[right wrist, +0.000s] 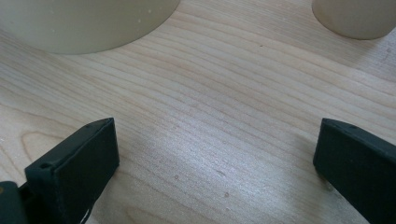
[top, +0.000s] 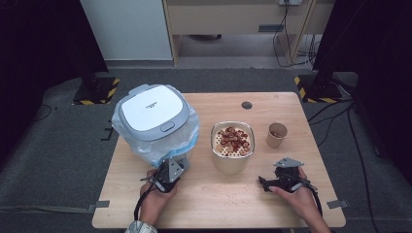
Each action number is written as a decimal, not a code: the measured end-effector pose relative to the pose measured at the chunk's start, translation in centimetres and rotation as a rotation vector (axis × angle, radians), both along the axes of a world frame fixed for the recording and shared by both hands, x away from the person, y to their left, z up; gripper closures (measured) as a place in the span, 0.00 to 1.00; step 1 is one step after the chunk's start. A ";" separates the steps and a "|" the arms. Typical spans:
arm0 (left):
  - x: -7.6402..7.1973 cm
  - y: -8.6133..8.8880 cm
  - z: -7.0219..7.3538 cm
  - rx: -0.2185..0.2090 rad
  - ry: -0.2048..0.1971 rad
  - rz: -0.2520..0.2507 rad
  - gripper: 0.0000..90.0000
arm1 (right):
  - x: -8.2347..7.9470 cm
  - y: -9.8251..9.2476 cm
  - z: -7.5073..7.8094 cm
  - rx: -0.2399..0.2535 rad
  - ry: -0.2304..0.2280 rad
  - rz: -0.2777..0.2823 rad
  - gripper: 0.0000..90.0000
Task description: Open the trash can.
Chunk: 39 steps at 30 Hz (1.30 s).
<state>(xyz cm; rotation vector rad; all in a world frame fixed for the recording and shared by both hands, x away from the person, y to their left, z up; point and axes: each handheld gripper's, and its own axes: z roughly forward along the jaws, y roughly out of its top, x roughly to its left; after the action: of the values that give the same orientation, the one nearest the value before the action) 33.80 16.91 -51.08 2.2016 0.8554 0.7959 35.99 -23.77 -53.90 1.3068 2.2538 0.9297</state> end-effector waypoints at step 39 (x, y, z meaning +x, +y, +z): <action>0.3 -0.1 -1.3 -0.020 0.059 0.033 0.99 | 0.0 0.0 0.0 0.001 -0.002 -0.019 0.01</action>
<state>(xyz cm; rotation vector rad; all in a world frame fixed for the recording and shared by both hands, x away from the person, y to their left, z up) 34.06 16.82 -52.38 2.2079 0.9266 0.7379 35.95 -23.80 -53.89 1.3249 2.2362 0.9255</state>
